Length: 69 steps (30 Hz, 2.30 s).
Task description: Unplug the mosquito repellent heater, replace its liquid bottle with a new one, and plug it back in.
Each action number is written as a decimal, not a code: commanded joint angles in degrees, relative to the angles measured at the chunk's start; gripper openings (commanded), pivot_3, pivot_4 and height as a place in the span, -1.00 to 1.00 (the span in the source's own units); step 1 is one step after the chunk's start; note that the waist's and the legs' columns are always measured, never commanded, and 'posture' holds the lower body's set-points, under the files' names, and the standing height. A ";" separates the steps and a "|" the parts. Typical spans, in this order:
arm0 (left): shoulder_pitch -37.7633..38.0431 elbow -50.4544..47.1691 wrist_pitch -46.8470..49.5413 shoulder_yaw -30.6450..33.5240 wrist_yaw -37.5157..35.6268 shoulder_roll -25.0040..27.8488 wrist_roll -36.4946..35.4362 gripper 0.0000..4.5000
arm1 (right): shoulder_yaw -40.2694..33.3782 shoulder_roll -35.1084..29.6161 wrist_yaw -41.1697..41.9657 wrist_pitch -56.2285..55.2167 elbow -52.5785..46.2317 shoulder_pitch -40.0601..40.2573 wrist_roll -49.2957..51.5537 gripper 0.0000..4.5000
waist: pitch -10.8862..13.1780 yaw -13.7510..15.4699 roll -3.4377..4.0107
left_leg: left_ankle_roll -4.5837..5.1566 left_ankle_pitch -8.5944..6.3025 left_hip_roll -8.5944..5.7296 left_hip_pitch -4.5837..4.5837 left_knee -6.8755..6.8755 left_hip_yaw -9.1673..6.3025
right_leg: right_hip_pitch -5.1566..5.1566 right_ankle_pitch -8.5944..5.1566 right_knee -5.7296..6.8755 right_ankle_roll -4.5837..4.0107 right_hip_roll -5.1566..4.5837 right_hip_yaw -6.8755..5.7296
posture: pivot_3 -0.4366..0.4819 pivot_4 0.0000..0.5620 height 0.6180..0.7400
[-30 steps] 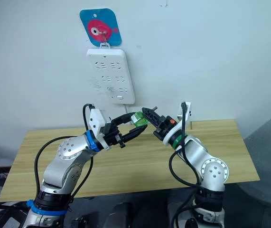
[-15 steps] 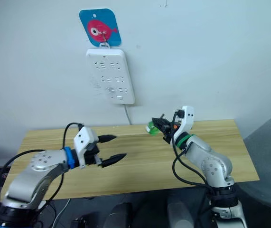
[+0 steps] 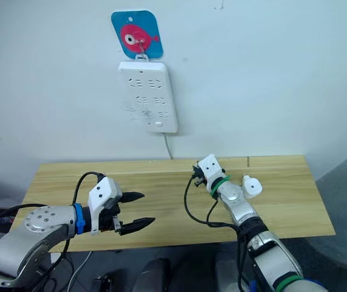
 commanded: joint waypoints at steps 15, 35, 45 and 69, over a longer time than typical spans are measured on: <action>11.06 -1.75 -8.40 9.24 6.92 -7.74 0.77 1.00 | -6.58 -2.44 15.09 5.43 -27.96 11.46 4.75 0.98 | 0.03 0.26 0.05 | 0.00 0.00 0.02 0.08 0.00 -0.01 | 0.05 0.01 0.07 -0.03 -0.02 0.01 | -0.01 -0.24 0.75; 16.07 25.03 -26.71 18.04 13.66 -15.66 9.88 1.00 | 9.00 -20.93 28.23 52.52 -80.98 11.40 5.68 0.98 | 1.23 0.75 -0.20 | -0.01 -0.01 0.01 0.20 0.00 -0.06 | 0.24 -0.04 -0.16 -0.07 0.00 -0.02 | -0.14 0.12 0.75; 5.11 38.19 -31.71 13.10 15.66 -17.35 14.05 1.00 | 8.40 -23.06 29.01 62.94 -88.48 10.18 10.00 0.98 | 4.31 -0.02 -0.25 | -0.01 -0.01 0.02 0.08 0.01 -0.05 | 0.15 -0.04 -0.16 -0.06 -0.02 0.00 | -0.30 0.36 0.75; -8.07 58.56 -41.21 7.88 14.03 -19.50 17.14 1.00 | 6.20 -26.19 25.27 72.10 -94.40 9.54 17.66 0.98 | 6.29 -1.71 0.21 | -0.04 0.01 -0.01 0.01 -0.02 0.03 | 0.03 -0.21 -0.16 0.33 -0.07 0.04 | -0.44 0.43 0.75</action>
